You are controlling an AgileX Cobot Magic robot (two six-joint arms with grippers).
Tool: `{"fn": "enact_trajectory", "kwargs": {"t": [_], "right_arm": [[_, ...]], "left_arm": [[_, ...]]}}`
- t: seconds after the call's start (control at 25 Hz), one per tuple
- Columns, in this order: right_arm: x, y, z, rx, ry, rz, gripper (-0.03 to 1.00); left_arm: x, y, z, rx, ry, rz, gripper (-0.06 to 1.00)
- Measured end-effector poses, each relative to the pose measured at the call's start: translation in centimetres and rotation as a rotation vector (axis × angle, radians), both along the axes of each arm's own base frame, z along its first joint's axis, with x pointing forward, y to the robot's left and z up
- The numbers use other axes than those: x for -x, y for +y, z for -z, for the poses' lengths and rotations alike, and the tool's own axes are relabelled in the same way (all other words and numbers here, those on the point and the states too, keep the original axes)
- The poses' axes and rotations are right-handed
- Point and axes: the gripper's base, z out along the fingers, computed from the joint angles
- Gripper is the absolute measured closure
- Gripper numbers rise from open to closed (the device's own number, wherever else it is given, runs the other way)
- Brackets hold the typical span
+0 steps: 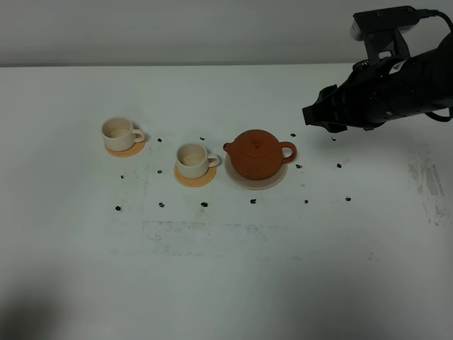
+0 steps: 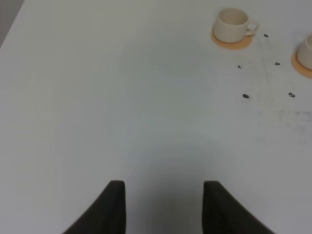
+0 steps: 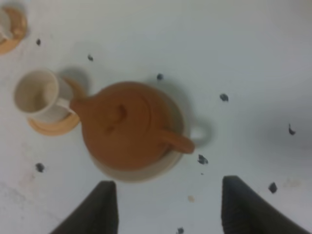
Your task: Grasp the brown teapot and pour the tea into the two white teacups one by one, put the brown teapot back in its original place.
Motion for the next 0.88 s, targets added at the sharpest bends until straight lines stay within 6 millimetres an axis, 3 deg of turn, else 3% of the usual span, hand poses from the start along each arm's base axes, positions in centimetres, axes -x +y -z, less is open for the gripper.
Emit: {"fn": "enact_trajectory", "kwargs": {"t": [0.88], "right_arm": [[-0.35, -0.13, -0.04, 0.062, -0.09, -0.06, 0.48]], "left_arm": [[0.04, -0.04, 0.0, -0.014, 0.002, -0.054, 0.55]]}}
